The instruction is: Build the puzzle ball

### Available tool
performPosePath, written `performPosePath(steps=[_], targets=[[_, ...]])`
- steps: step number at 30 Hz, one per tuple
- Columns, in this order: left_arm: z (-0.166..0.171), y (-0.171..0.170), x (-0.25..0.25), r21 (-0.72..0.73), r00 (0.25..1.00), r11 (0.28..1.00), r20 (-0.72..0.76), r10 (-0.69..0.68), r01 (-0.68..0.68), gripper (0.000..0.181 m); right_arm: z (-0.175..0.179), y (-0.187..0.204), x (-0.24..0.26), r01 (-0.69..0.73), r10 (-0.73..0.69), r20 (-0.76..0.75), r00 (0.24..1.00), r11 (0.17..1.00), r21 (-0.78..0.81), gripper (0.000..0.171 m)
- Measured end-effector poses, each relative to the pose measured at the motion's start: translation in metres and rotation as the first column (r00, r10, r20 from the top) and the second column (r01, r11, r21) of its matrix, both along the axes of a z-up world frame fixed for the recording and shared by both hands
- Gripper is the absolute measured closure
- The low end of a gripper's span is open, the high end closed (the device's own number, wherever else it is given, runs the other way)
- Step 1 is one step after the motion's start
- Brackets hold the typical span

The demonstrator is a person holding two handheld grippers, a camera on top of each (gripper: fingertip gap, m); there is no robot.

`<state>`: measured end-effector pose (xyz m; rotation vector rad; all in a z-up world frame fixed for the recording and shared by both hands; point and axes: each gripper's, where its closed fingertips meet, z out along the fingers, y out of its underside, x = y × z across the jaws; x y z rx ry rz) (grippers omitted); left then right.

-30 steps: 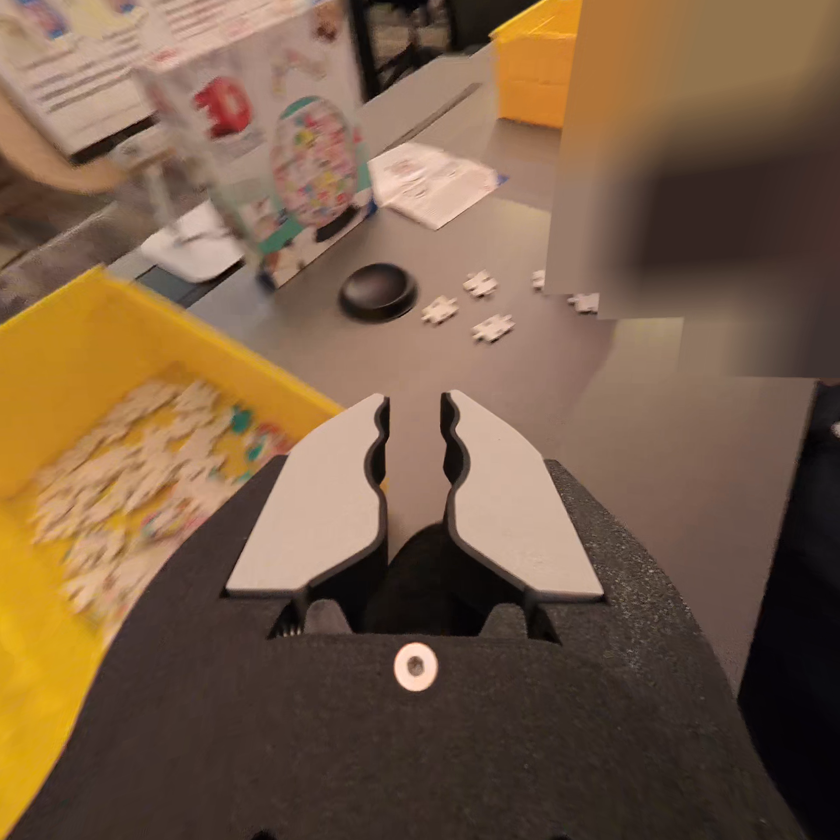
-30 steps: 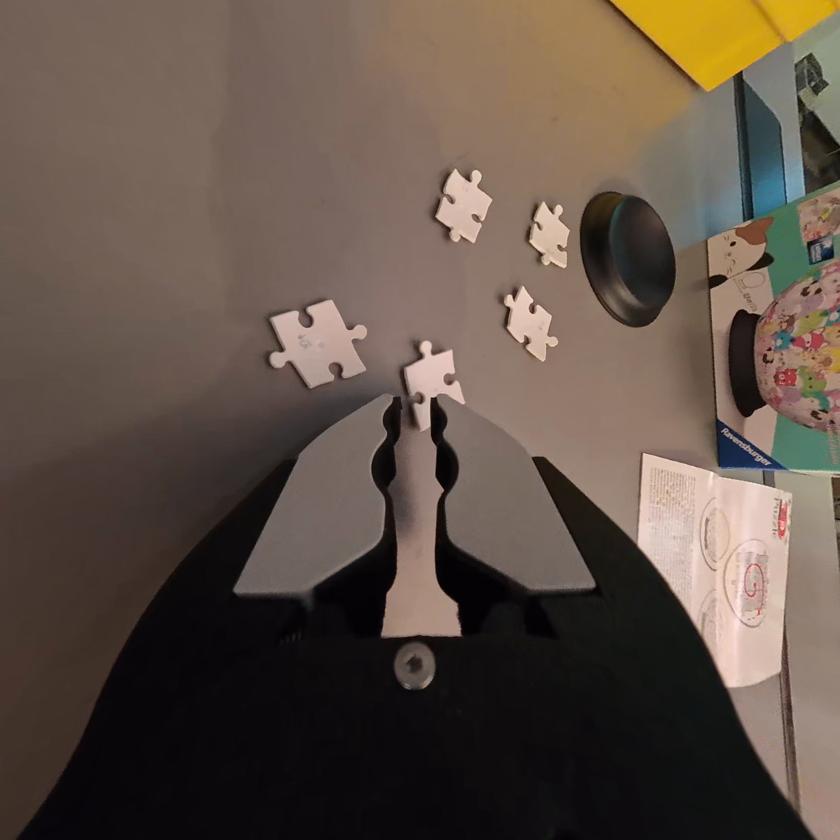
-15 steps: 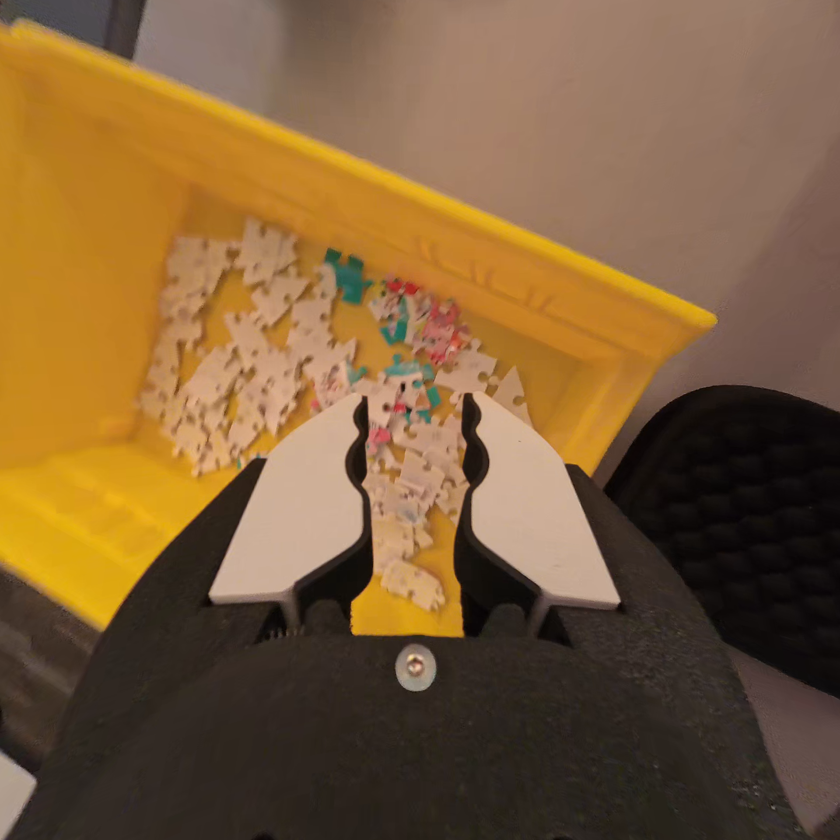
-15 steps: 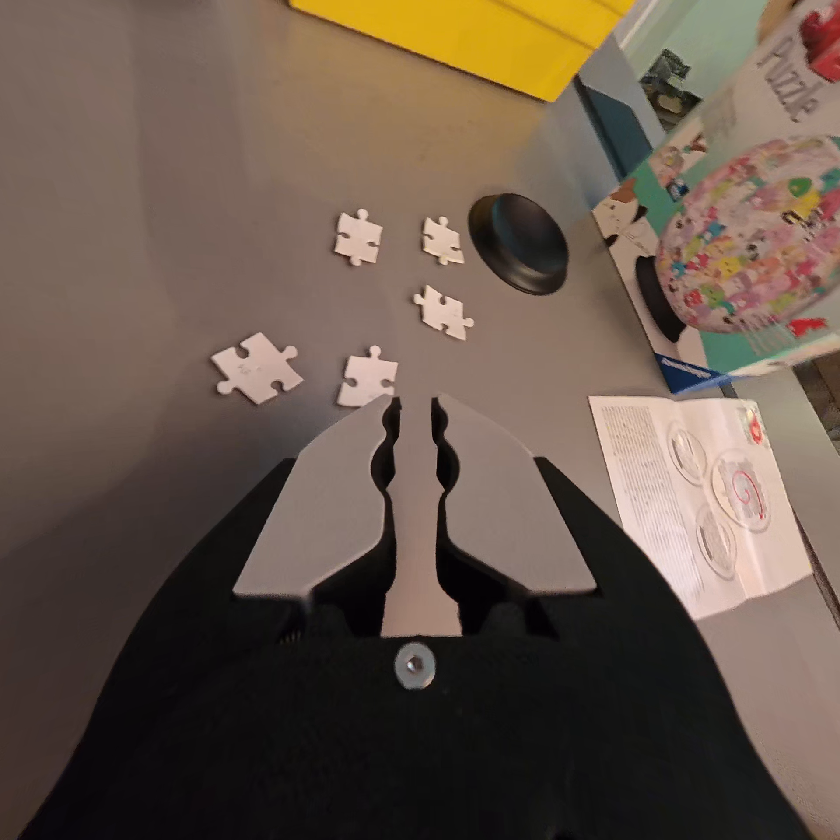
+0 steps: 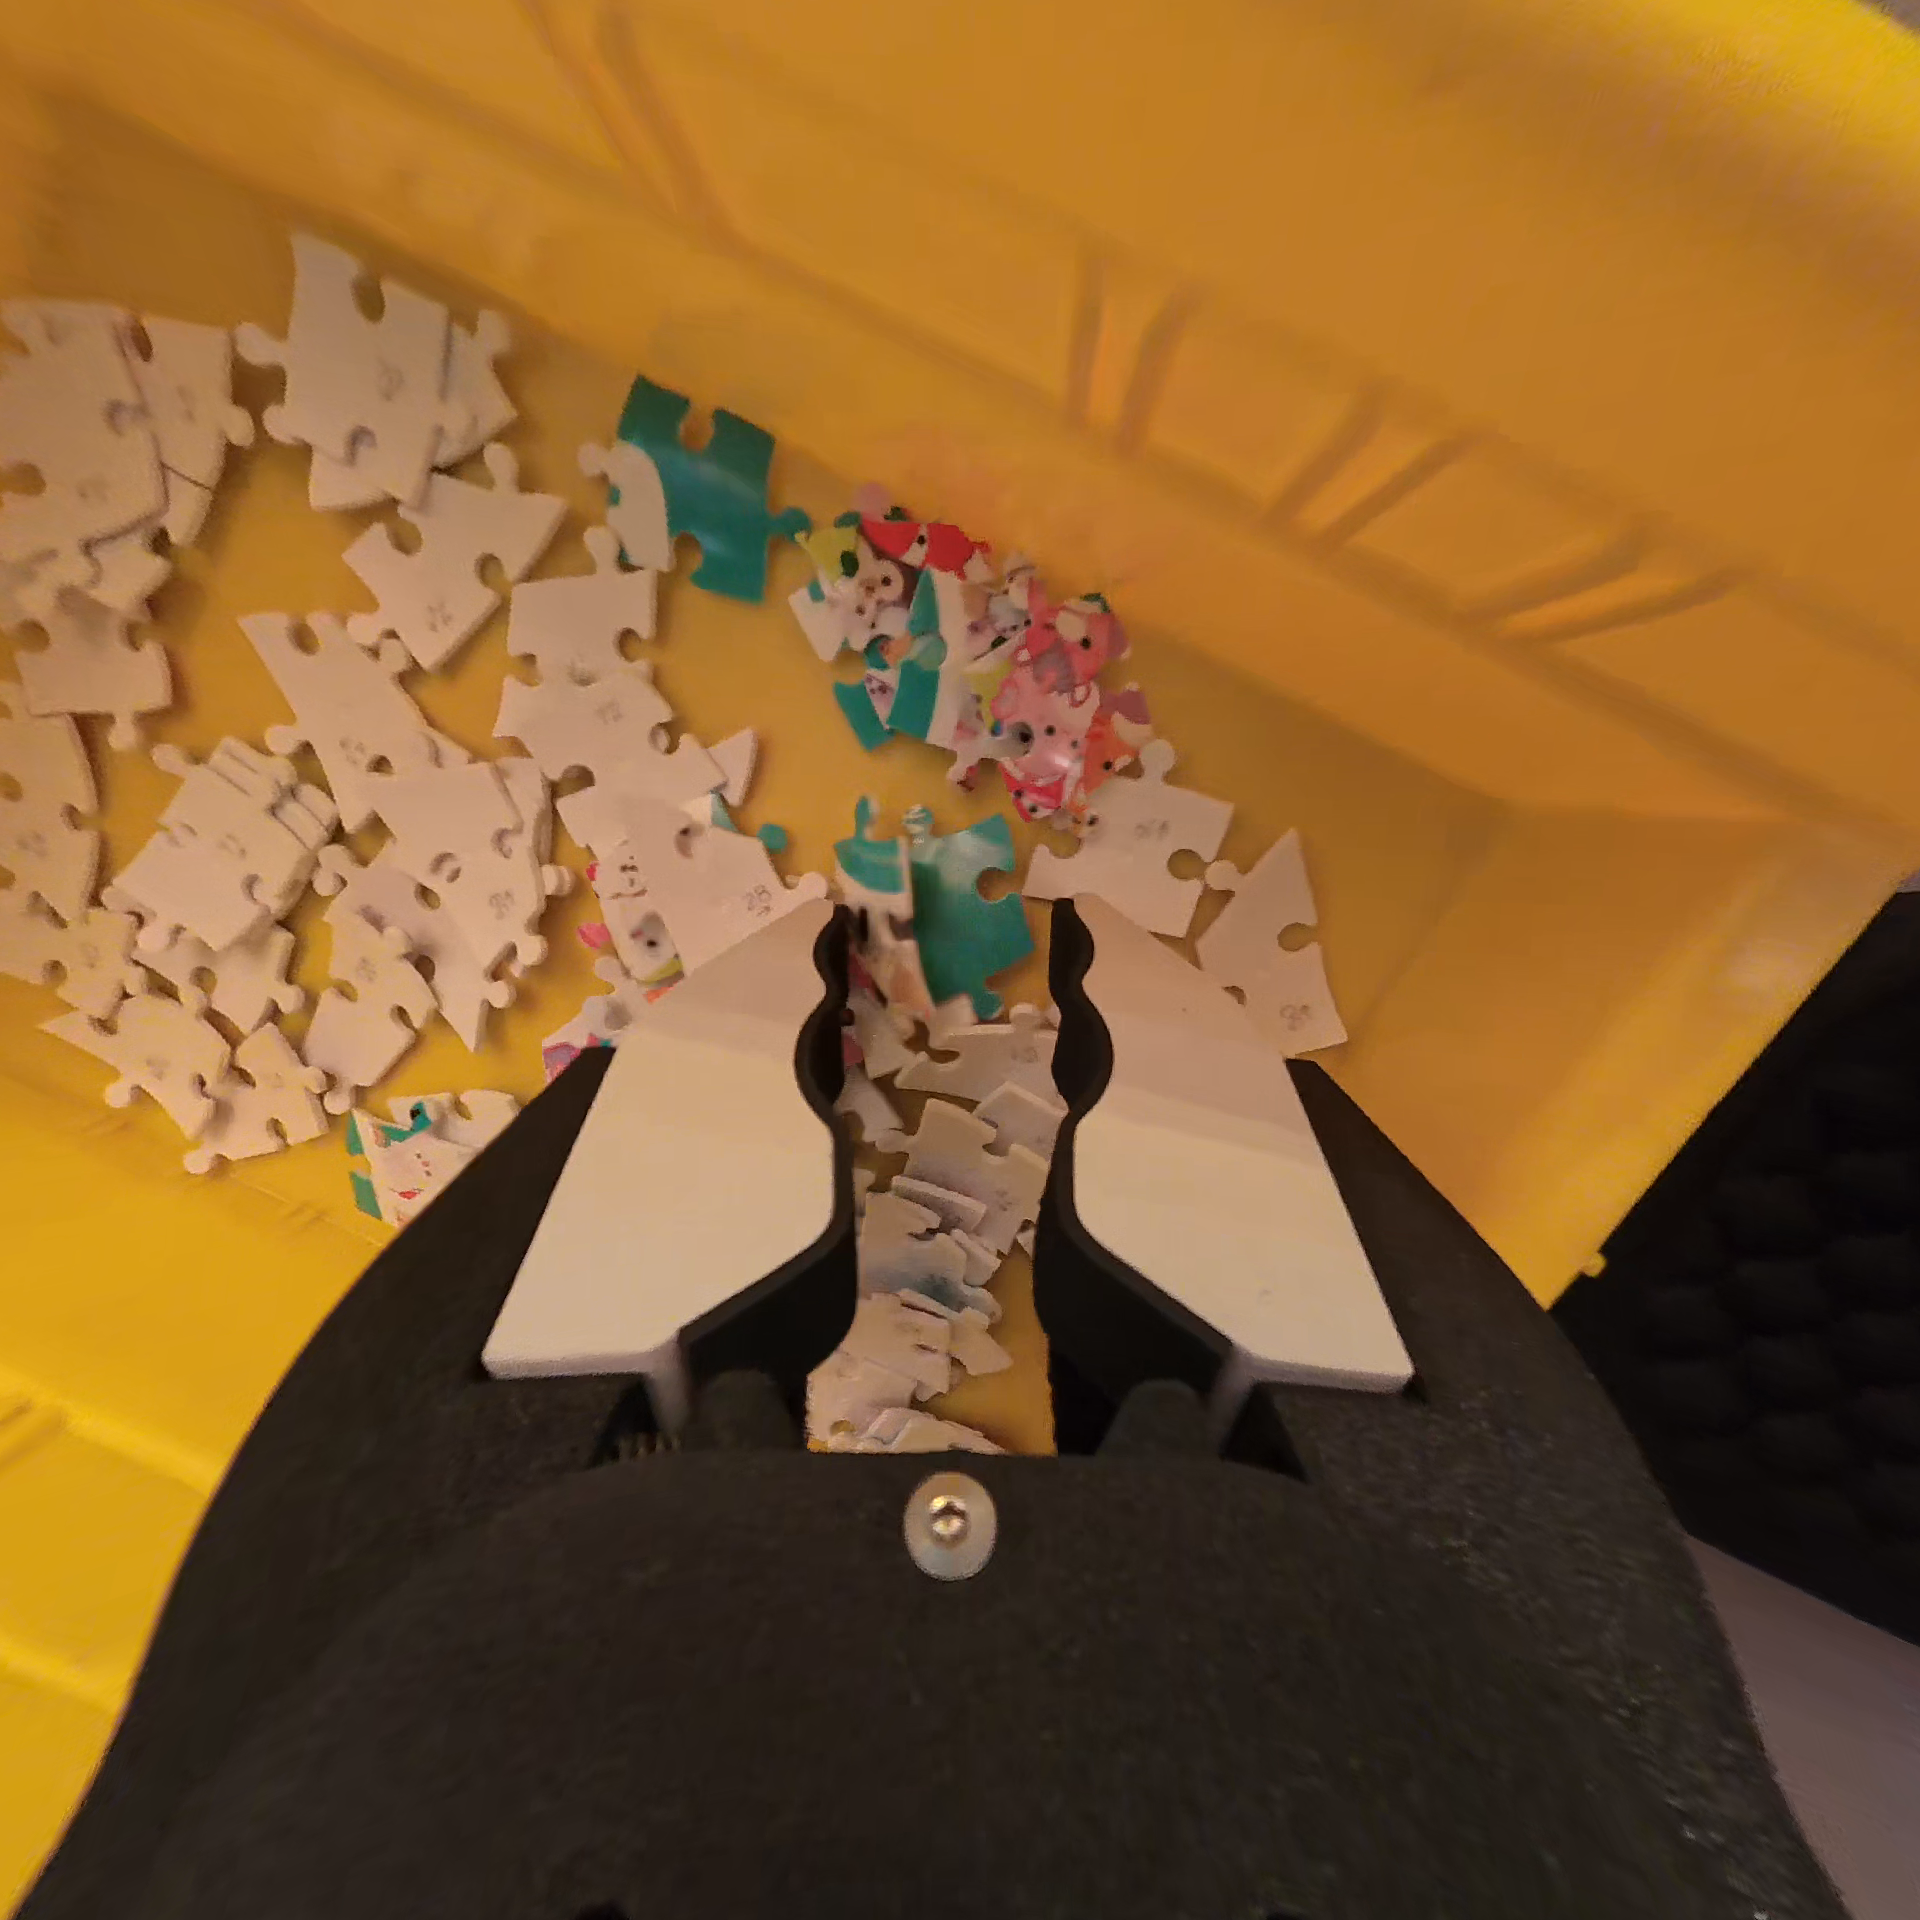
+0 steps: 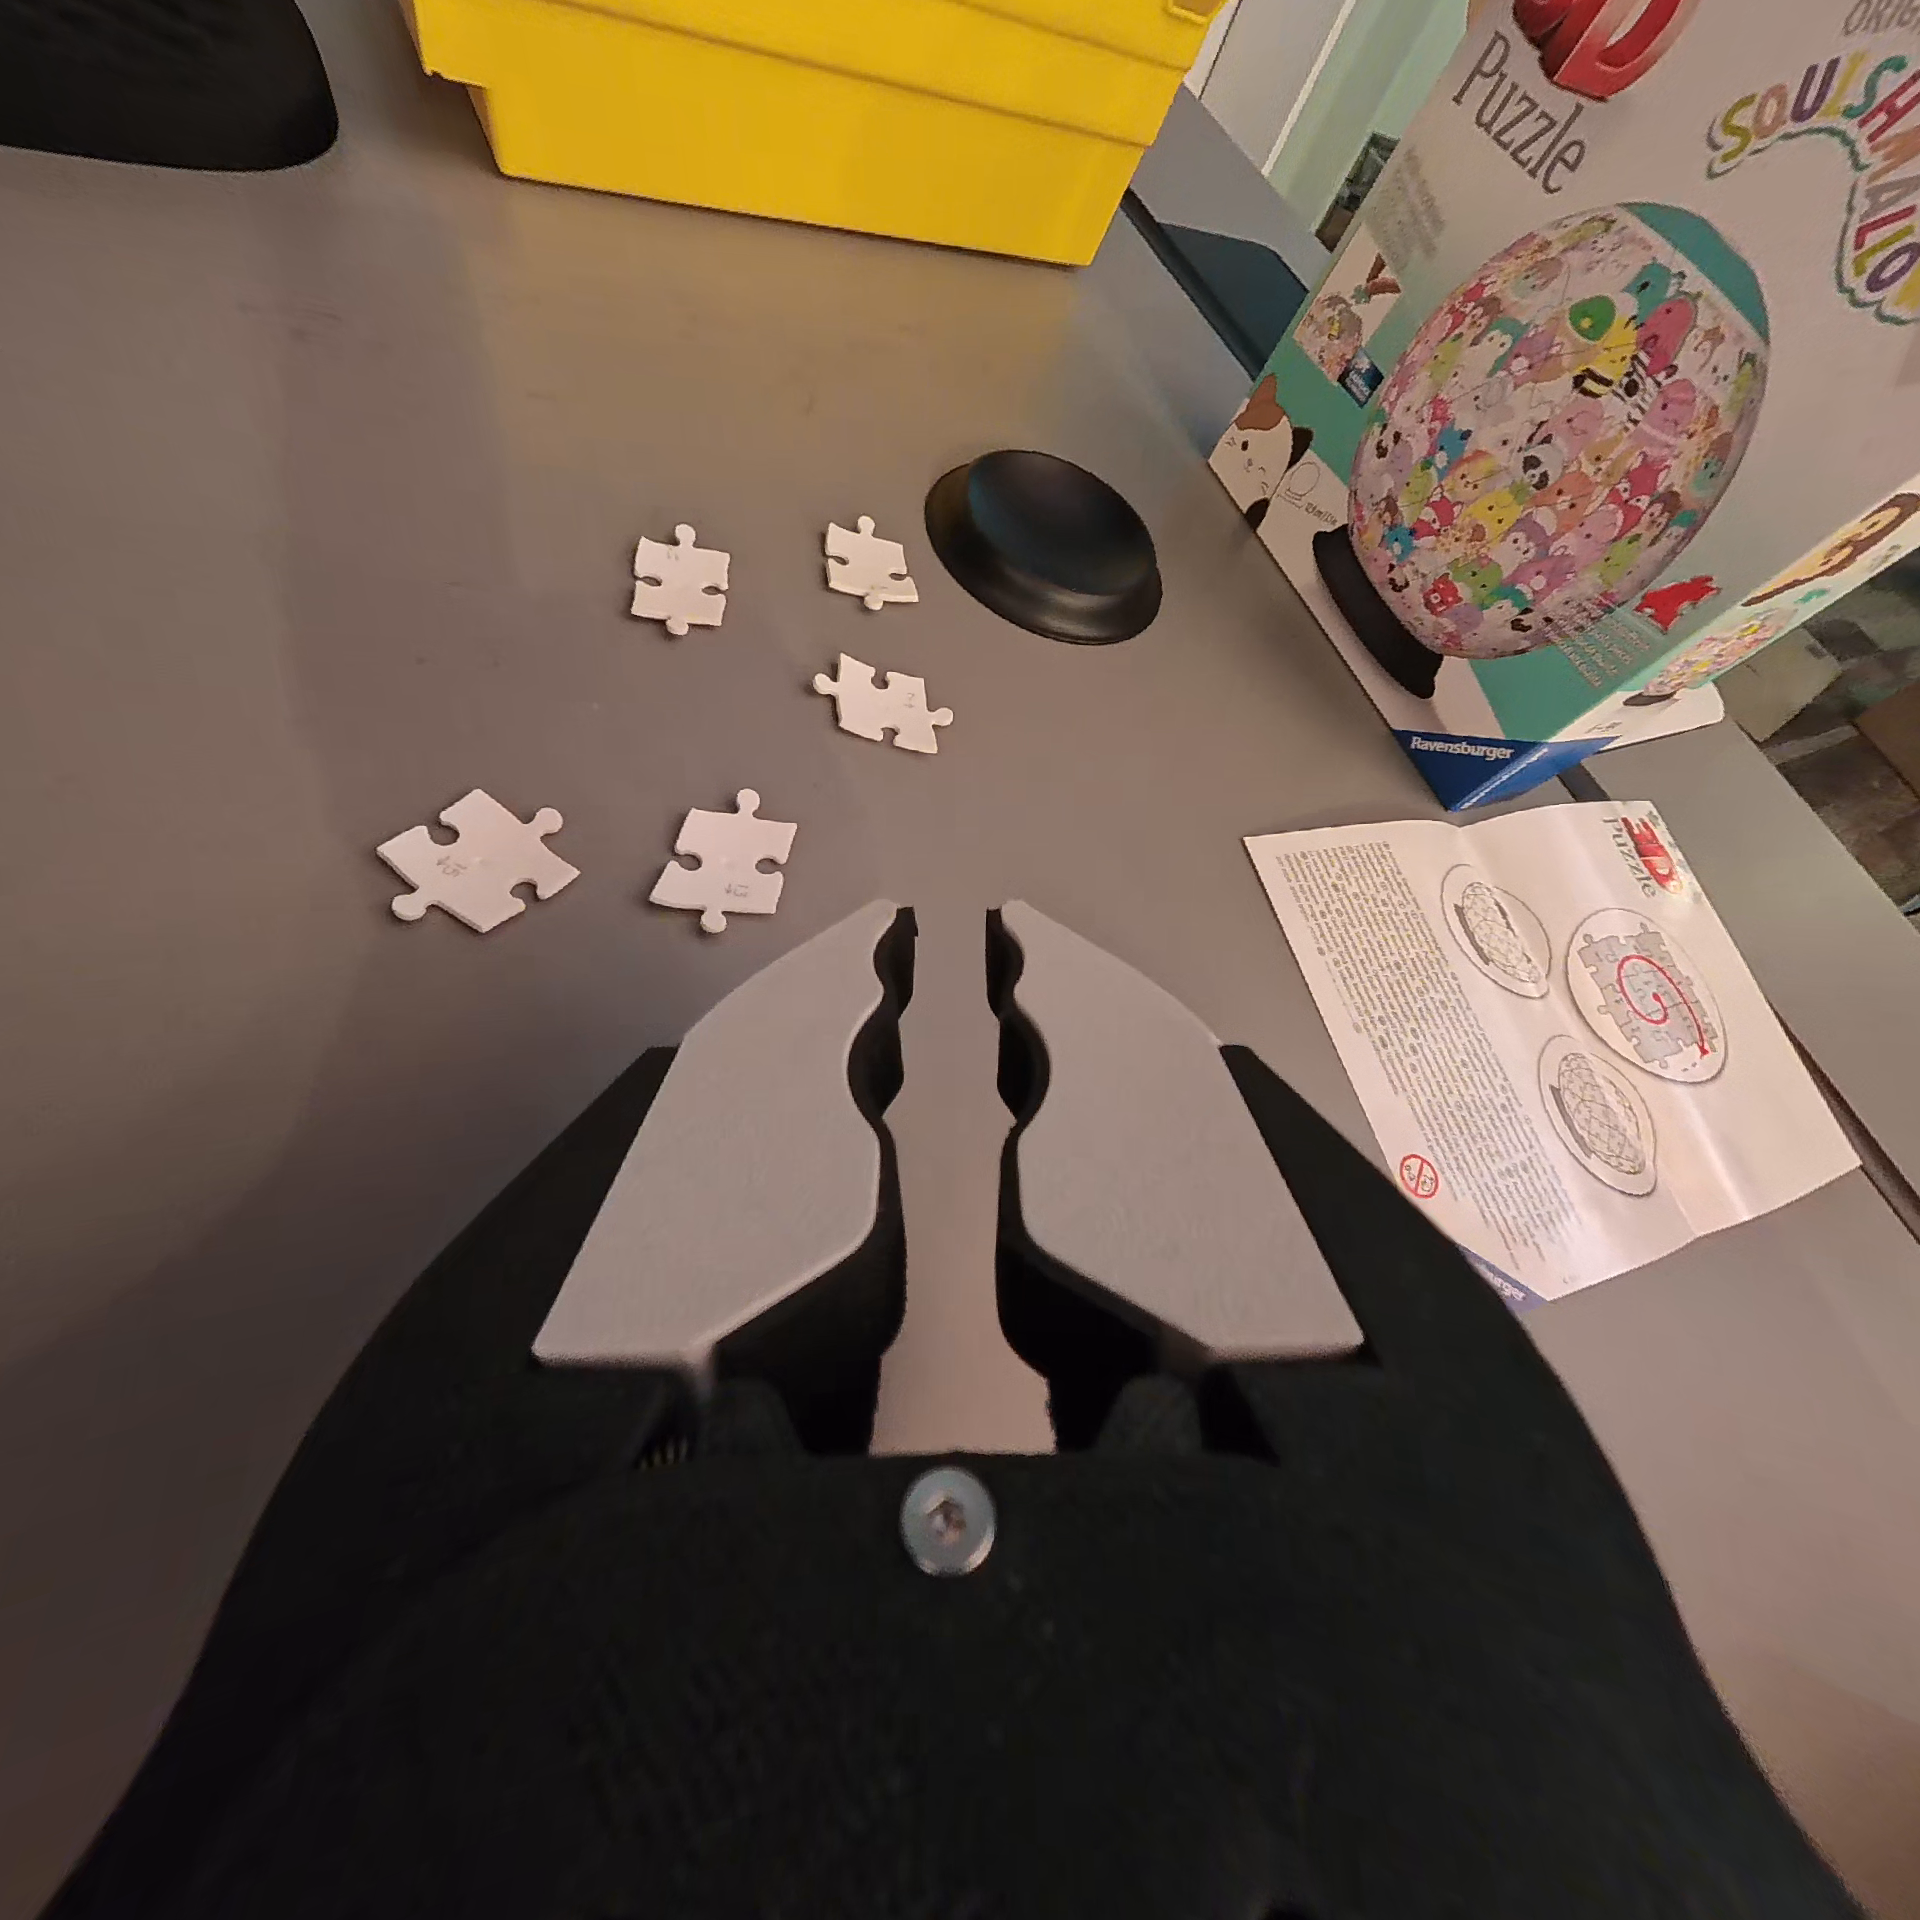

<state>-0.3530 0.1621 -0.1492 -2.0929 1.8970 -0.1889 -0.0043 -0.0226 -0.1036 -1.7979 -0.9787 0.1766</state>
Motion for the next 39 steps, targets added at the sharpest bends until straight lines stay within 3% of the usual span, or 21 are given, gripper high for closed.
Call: performPosePath(steps=[5,10,19,23,28,30,33,39], targets=[[0.000,0.004,0.000,0.037,1.000,0.999,-0.007,-0.012,0.012,0.152,-0.001,-0.001,-0.001,-0.009,0.009,-0.009,1.000,1.000,-0.010,0.157],[0.006,0.004,-0.001,-0.057,0.998,0.997,0.030,0.052,-0.050,0.162,-0.003,-0.002,-0.003,-0.018,0.018,-0.003,1.000,1.000,-0.019,0.157],[0.018,0.010,-0.005,-0.189,0.976,0.968,0.109,0.188,-0.165,0.162,-0.006,-0.005,-0.006,-0.040,0.040,0.004,0.999,0.999,-0.033,0.157],[0.025,0.016,-0.005,-0.168,0.970,0.968,0.126,0.210,-0.188,0.162,-0.007,-0.006,-0.007,-0.048,0.048,0.001,0.999,0.998,-0.038,0.157],[0.036,0.001,0.006,-0.446,0.904,0.853,0.186,0.384,-0.271,0.162,-0.008,-0.008,-0.009,-0.058,0.058,0.004,0.998,0.997,-0.046,0.157],[0.042,-0.006,0.010,-0.542,0.878,0.799,0.213,0.429,-0.259,0.162,-0.008,-0.009,-0.010,-0.062,0.063,0.007,0.998,0.997,-0.045,0.157],[0.058,-0.012,0.013,-0.585,0.851,0.781,0.276,0.447,-0.220,0.162,-0.010,-0.010,-0.011,-0.071,0.071,0.010,0.997,0.996,-0.050,0.157],[0.132,-0.042,0.030,-0.661,0.789,0.750,0.457,0.410,-0.007,0.163,-0.010,-0.009,-0.014,-0.079,0.079,0.007,0.997,0.996,-0.049,0.157]])
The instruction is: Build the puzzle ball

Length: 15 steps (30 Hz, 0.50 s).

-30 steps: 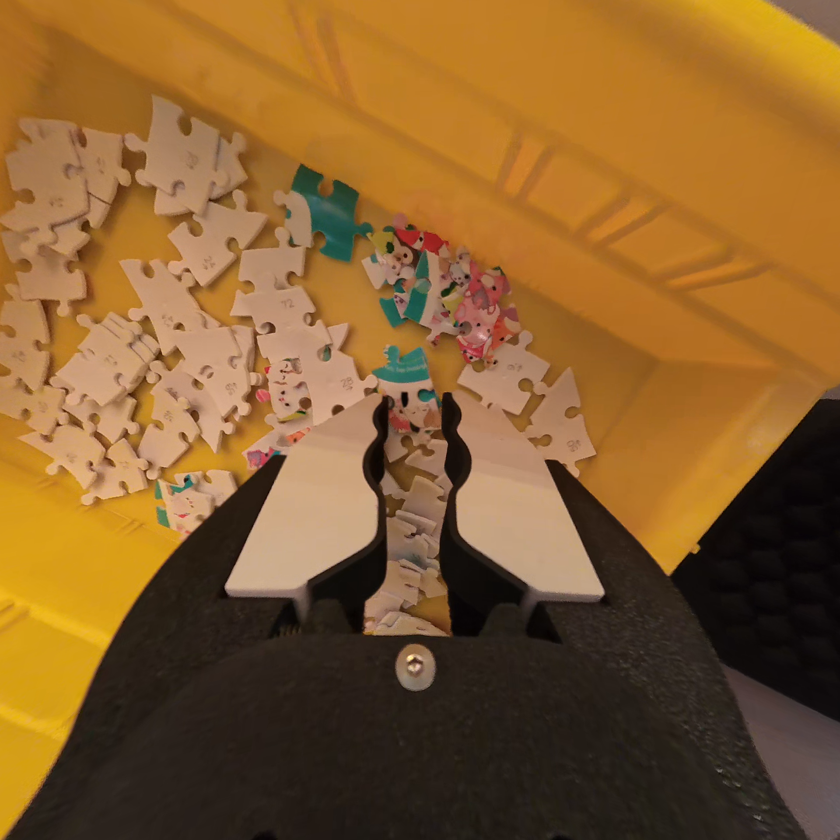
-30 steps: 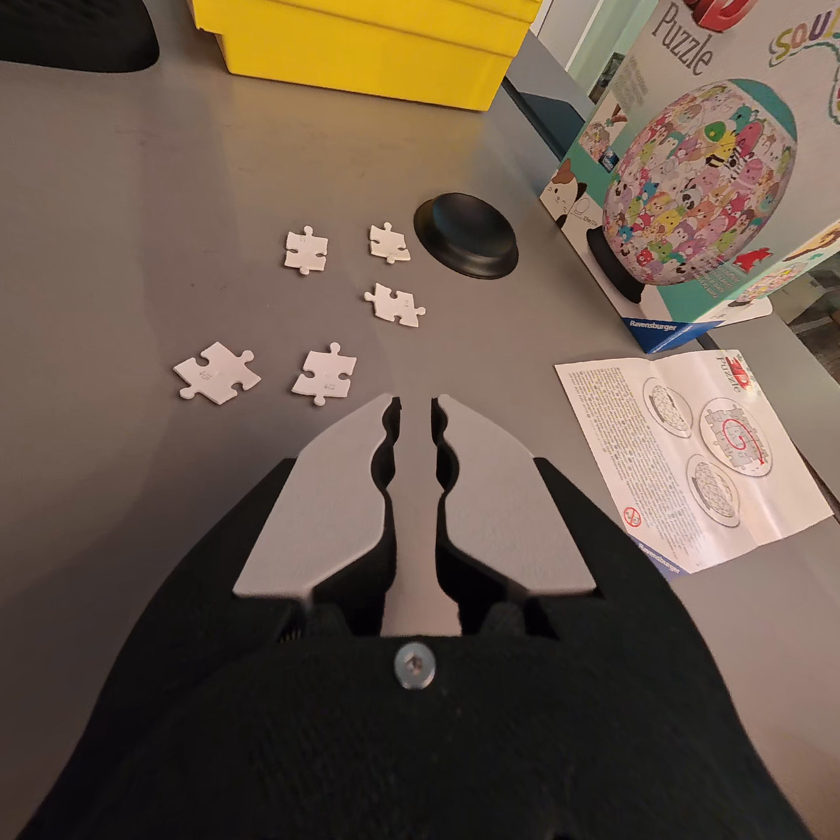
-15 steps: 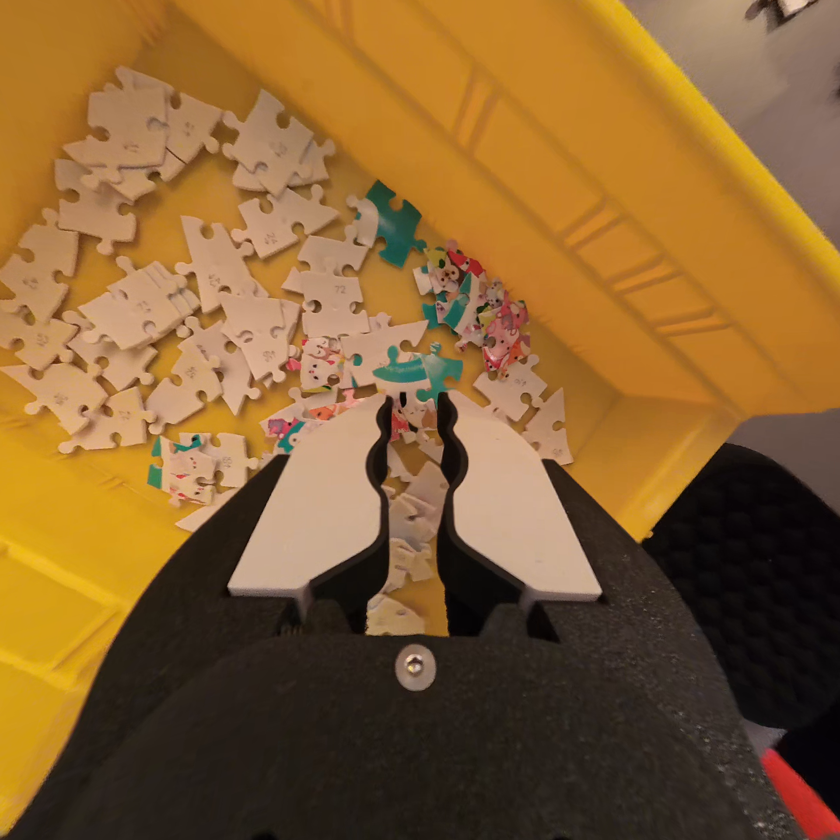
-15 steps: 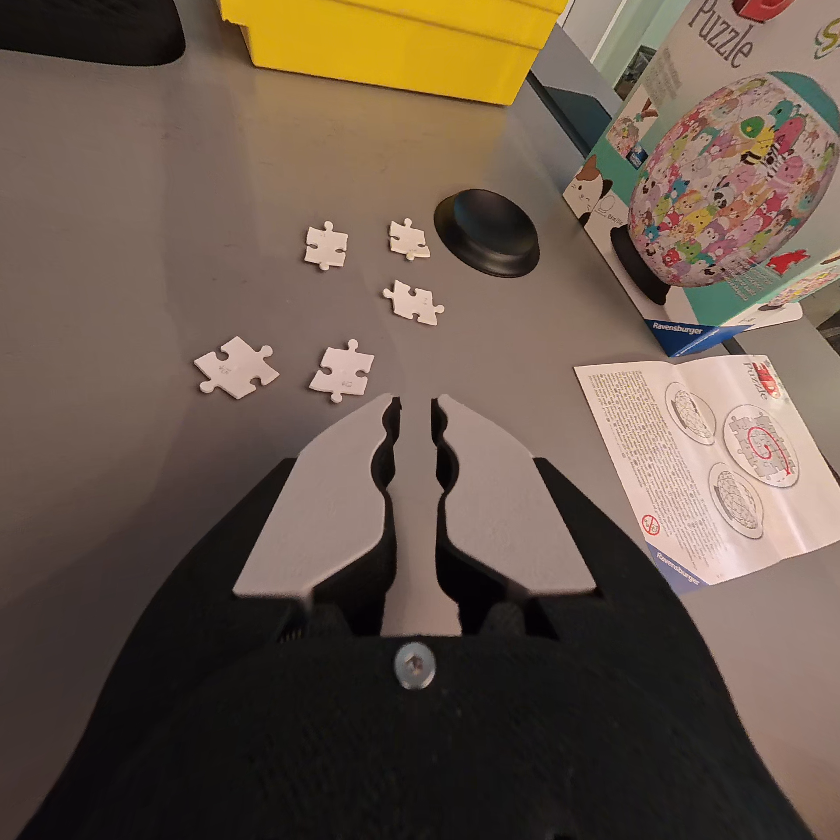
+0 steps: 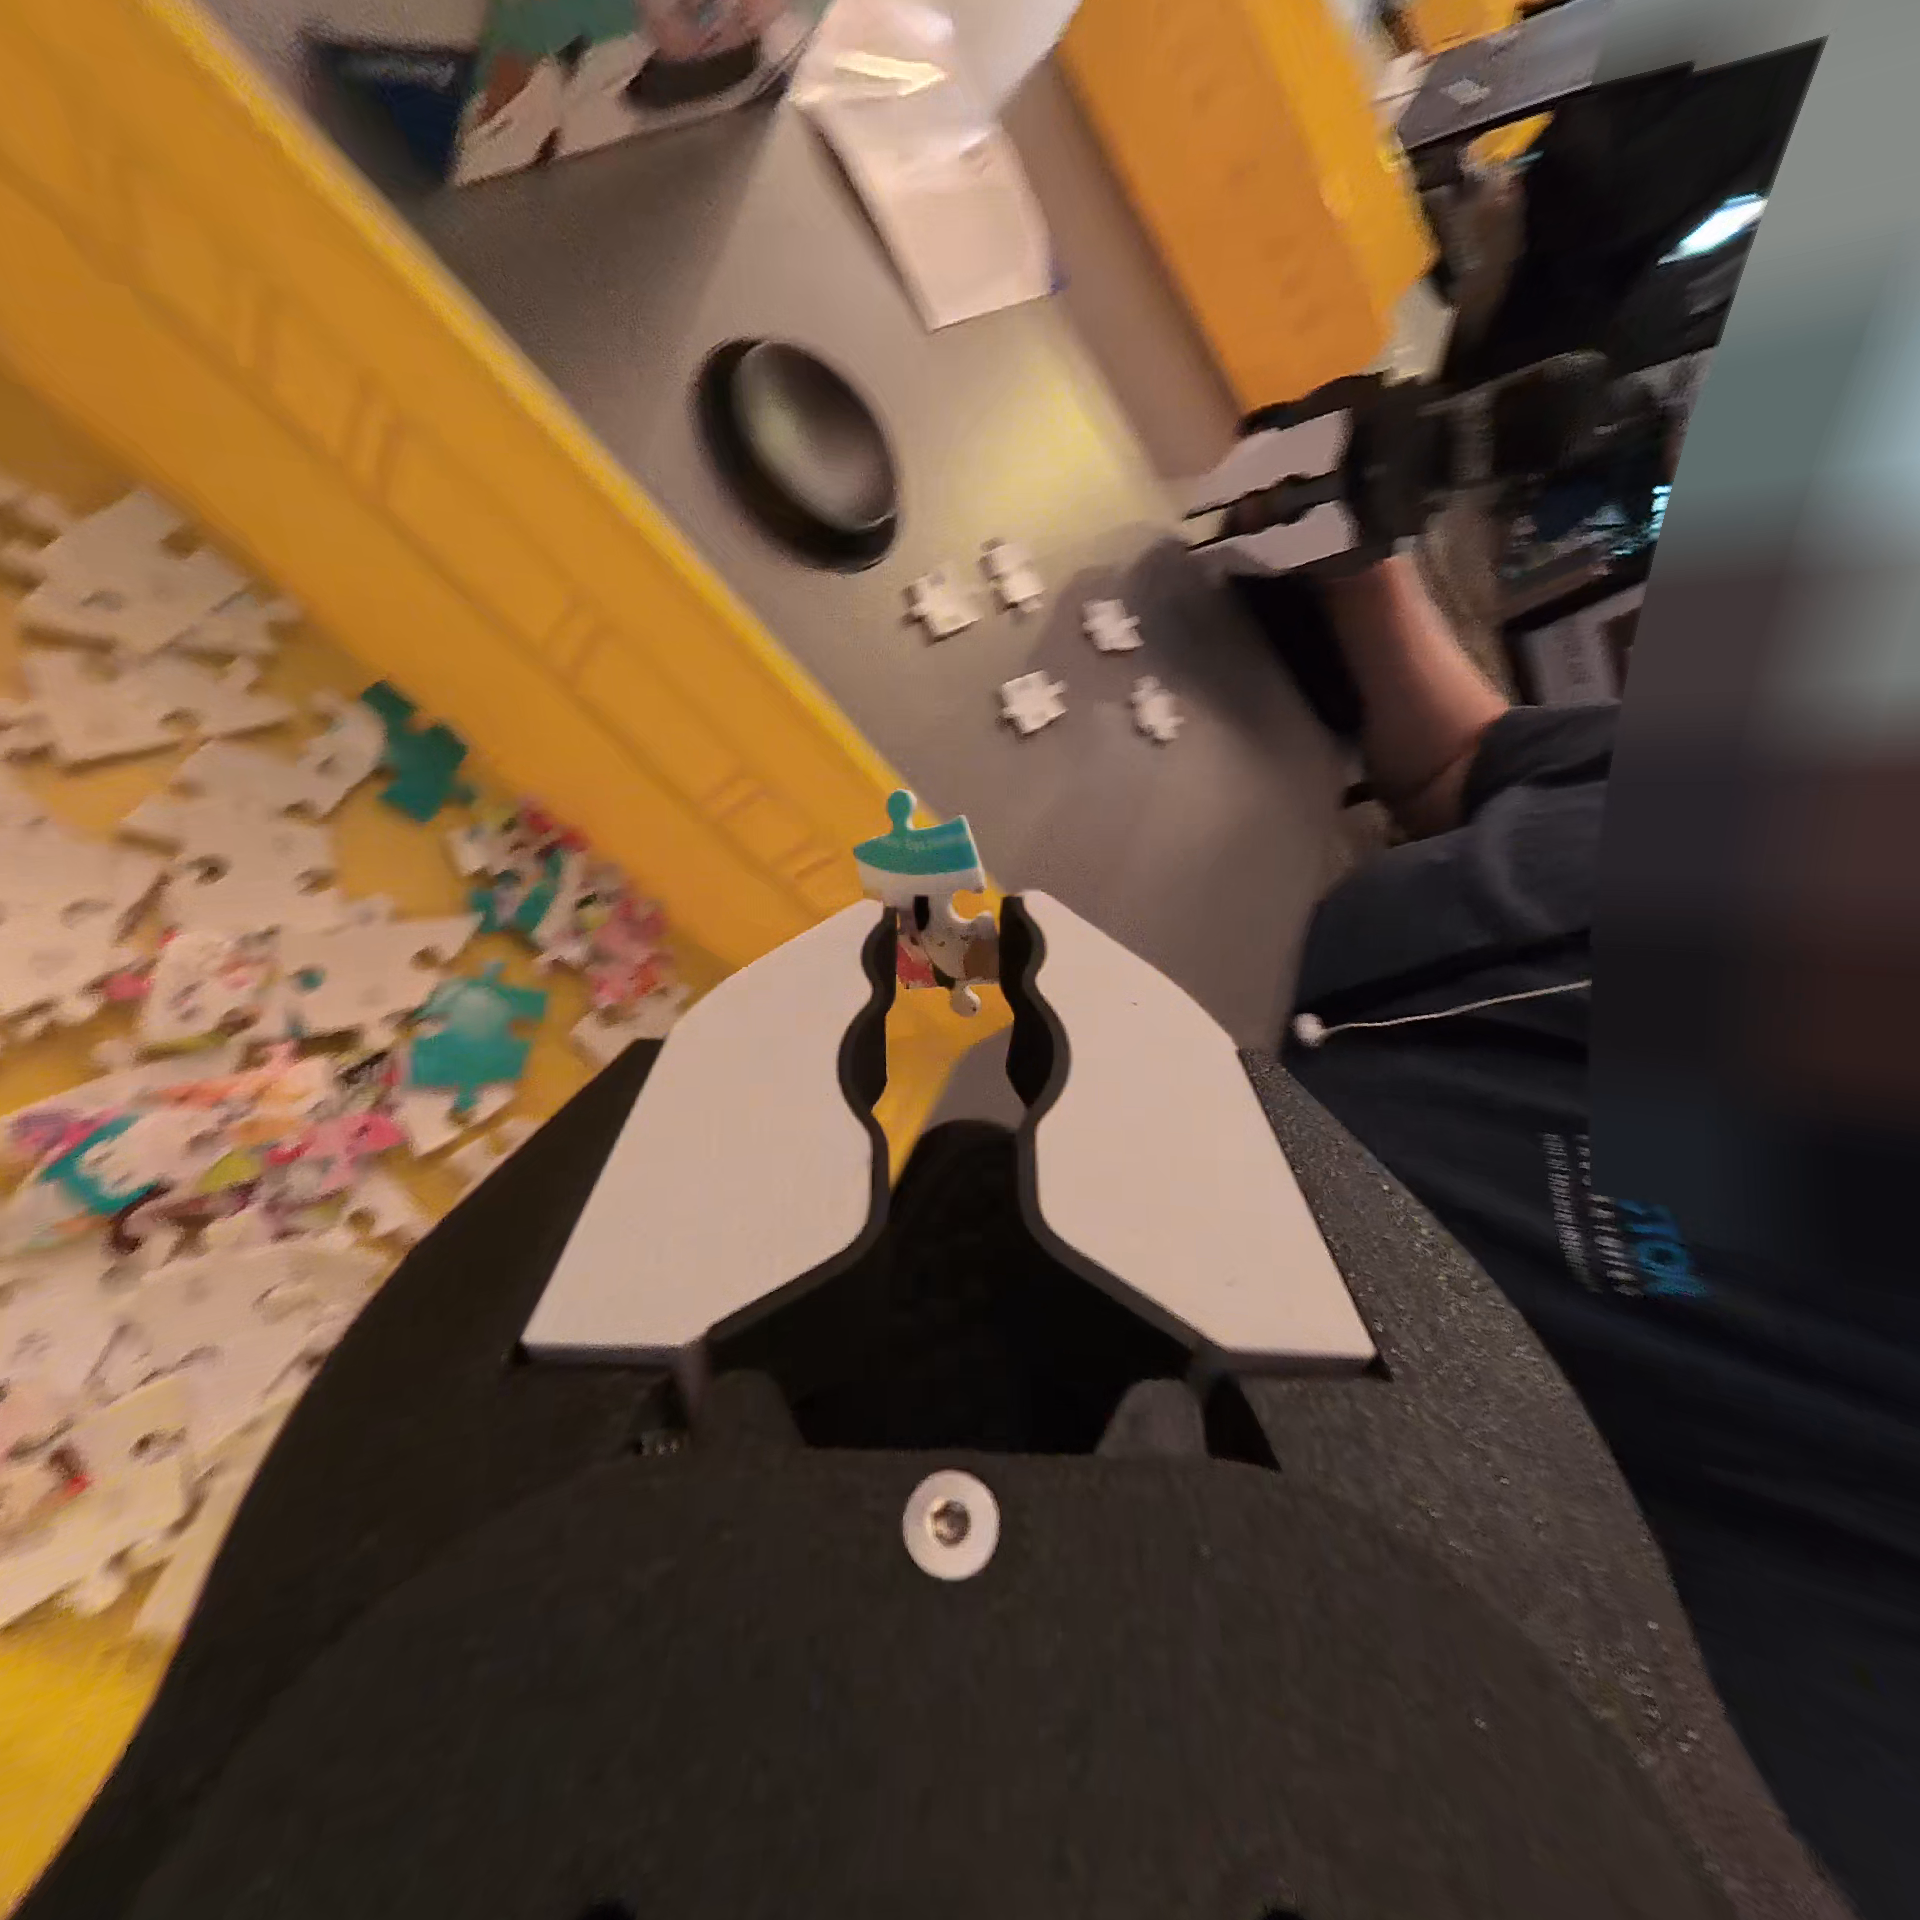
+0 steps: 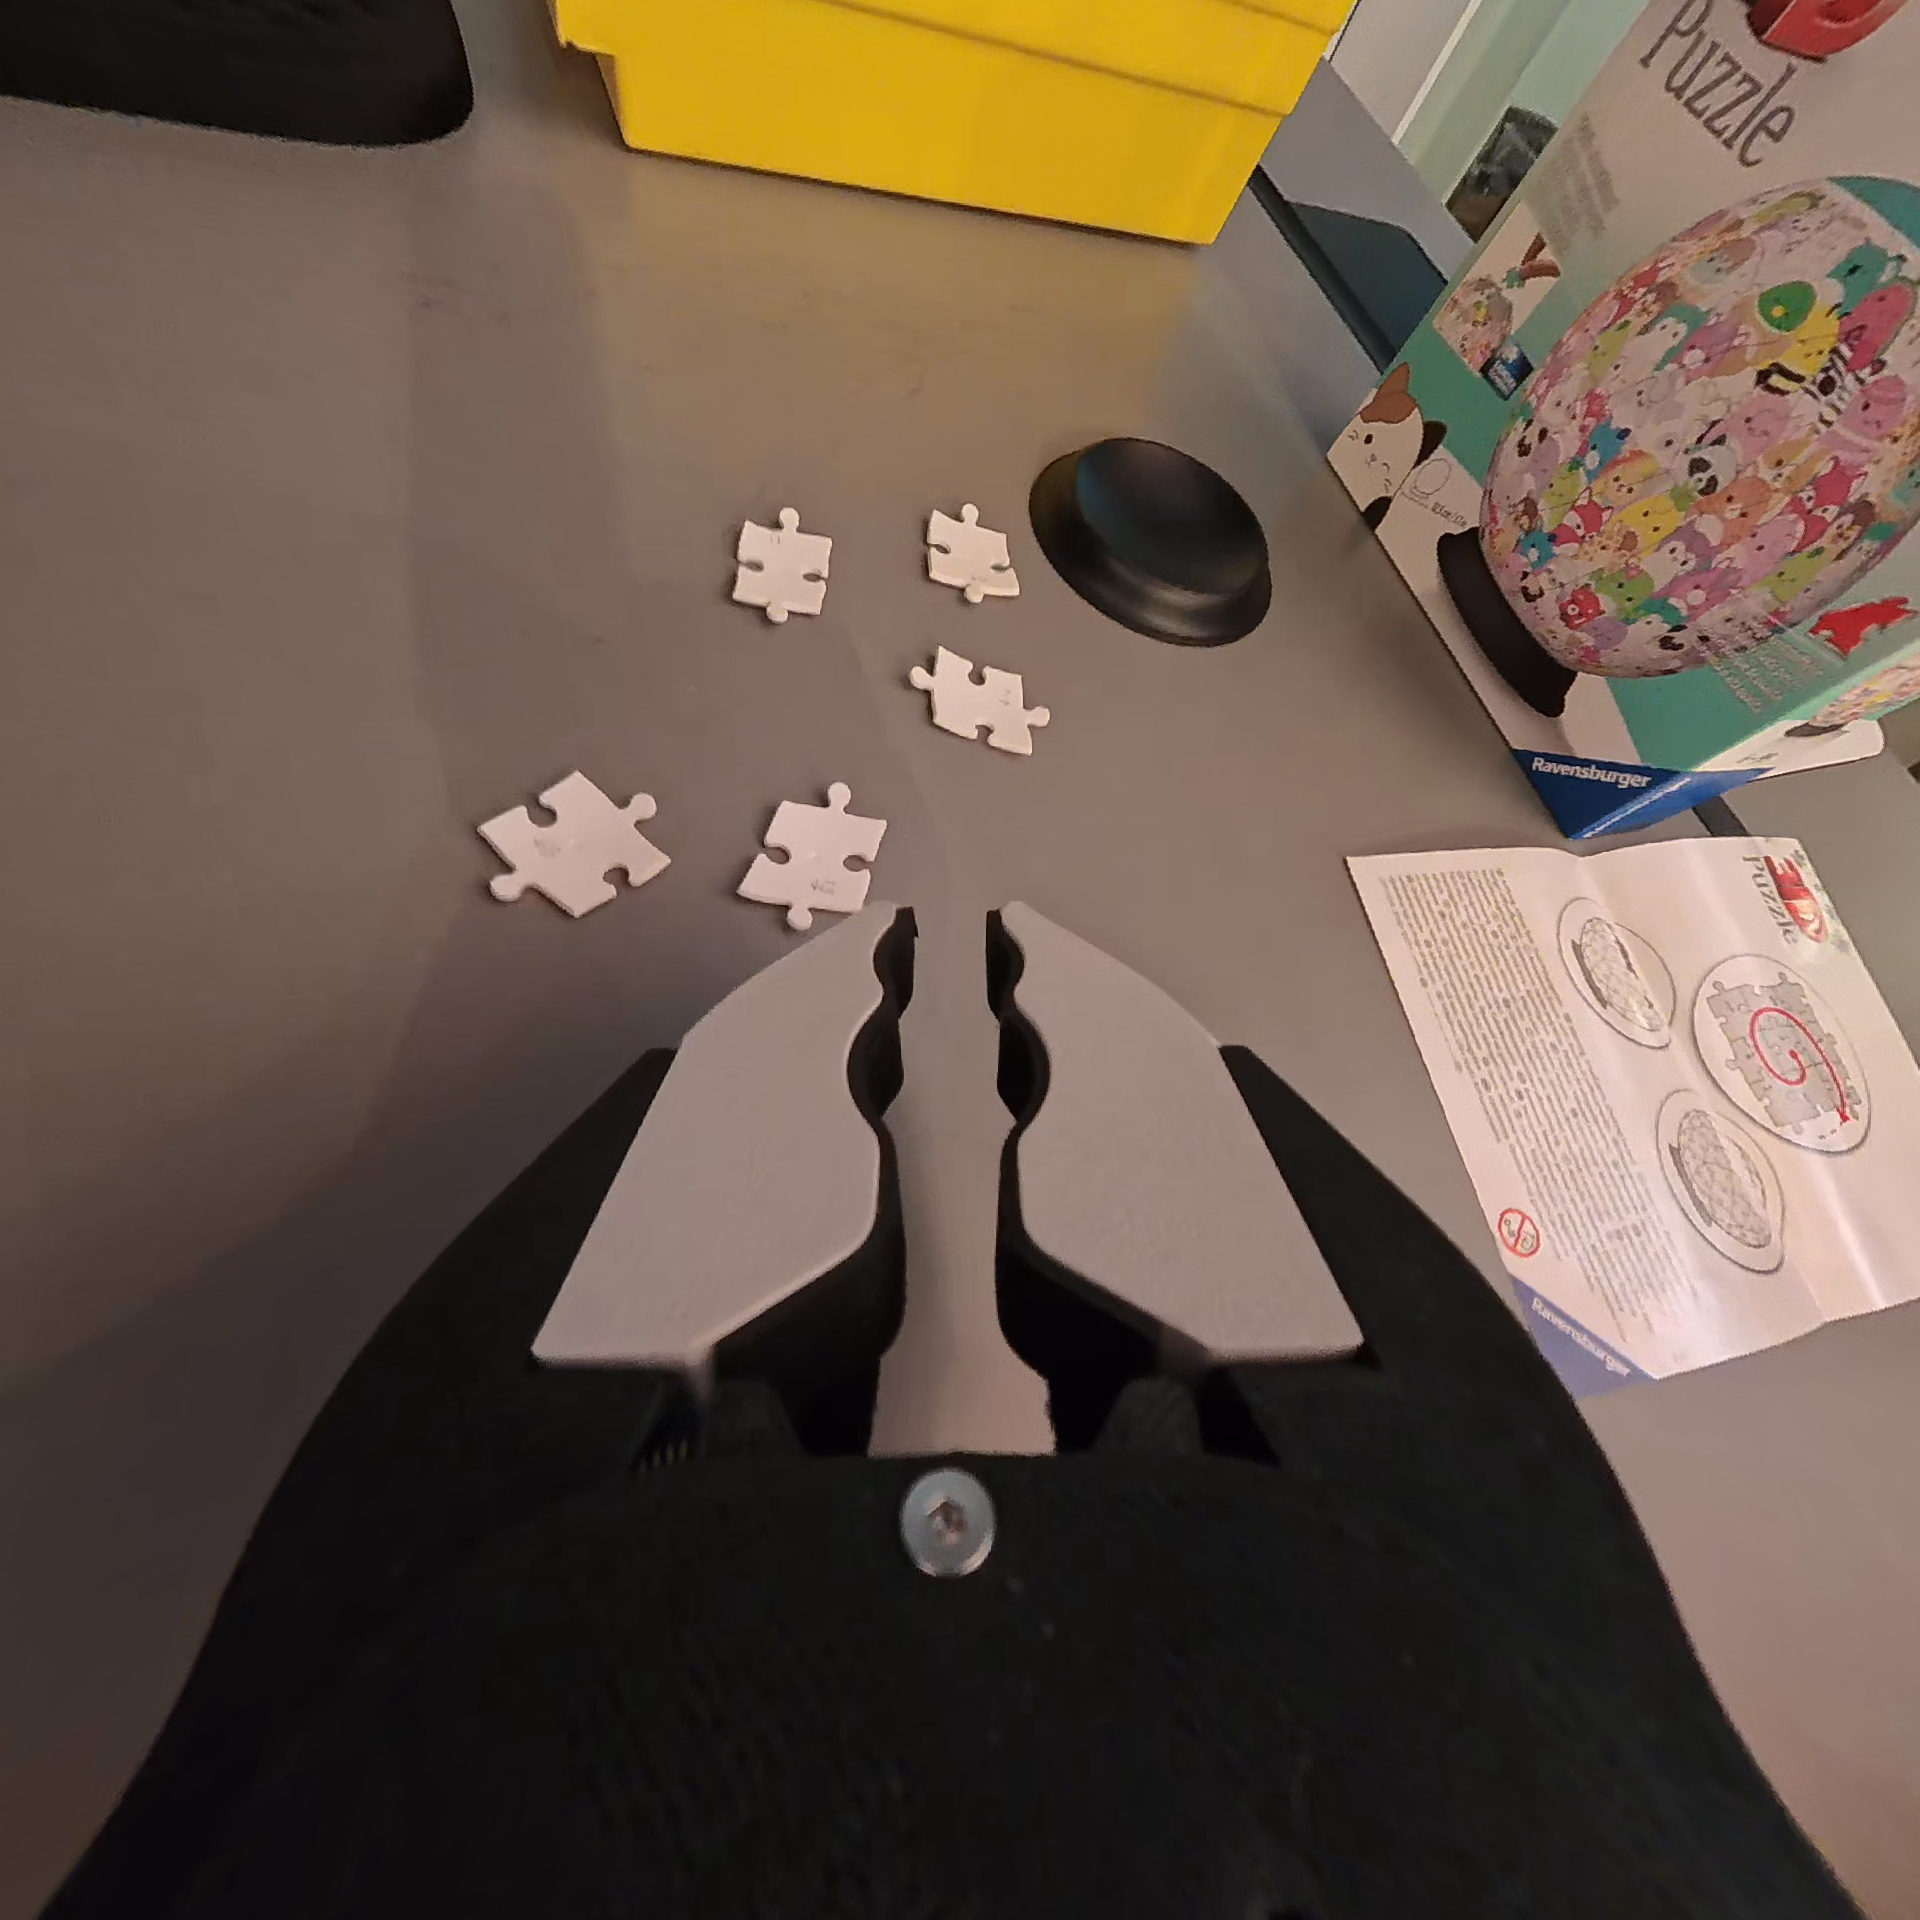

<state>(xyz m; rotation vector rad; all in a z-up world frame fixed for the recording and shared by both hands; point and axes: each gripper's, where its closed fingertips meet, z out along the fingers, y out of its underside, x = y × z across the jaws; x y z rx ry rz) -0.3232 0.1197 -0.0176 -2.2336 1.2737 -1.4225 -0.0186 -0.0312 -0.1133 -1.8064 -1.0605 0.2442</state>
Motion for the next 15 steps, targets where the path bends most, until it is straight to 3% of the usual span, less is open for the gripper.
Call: performPosePath(steps=[7,15], targets=[[0.069,-0.037,0.035,-0.099,0.976,0.987,0.190,-0.105,0.126,0.163,0.045,0.008,-0.042,-0.097,0.102,-0.162,0.981,0.995,0.039,0.154],[0.072,-0.061,0.069,-0.335,0.980,0.927,0.161,-0.120,0.168,0.163,0.103,0.022,-0.113,-0.267,0.283,-0.193,0.940,0.958,0.104,0.154]])
